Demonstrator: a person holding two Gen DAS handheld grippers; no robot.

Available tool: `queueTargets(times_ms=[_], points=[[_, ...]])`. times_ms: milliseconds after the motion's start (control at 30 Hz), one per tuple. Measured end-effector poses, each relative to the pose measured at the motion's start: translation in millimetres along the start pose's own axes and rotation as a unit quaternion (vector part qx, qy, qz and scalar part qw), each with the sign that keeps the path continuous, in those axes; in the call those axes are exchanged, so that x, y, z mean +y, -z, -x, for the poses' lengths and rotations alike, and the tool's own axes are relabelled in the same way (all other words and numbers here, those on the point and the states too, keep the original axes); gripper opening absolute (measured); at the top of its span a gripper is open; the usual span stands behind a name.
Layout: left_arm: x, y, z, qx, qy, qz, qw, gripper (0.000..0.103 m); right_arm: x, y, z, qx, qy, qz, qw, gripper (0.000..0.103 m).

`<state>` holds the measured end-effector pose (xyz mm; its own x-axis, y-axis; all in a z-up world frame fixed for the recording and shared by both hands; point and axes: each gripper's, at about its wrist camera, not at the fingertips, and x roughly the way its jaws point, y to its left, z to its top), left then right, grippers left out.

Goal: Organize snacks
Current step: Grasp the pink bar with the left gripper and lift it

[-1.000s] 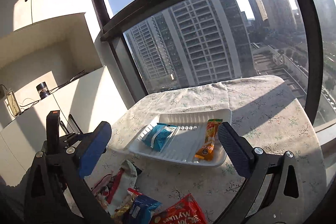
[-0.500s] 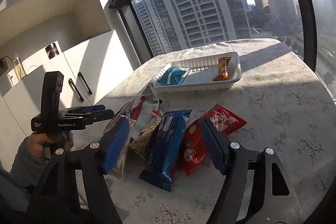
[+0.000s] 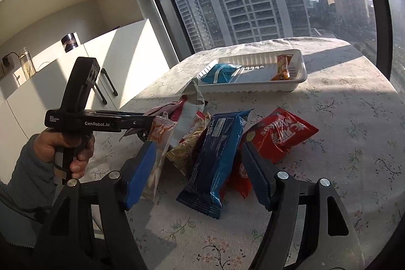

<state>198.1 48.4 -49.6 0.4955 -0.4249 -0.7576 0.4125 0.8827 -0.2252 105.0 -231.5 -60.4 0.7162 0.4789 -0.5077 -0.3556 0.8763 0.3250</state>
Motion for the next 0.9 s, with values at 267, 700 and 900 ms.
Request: queueTargets(times_ms=[267, 700, 900], points=[[-0.2, -11.2, -4.7, 0.017, -0.008, -0.025, 0.9995, 0.057, 3.4, 1.5, -3.7, 0.007, 0.003, 0.004, 1.0, 0.068], [-2.8, -16.2, -4.2, 0.009, -0.008, -0.046, 0.9989, 0.032, 2.1, 3.1, -7.4, 0.011, 0.003, 0.001, 1.0, 0.068], [0.6, -13.8, -5.4, 0.013, -0.007, -0.045, 0.9989, 0.024, 6.0, 3.2, -7.2, 0.013, 0.003, 0.006, 1.0, 0.068]])
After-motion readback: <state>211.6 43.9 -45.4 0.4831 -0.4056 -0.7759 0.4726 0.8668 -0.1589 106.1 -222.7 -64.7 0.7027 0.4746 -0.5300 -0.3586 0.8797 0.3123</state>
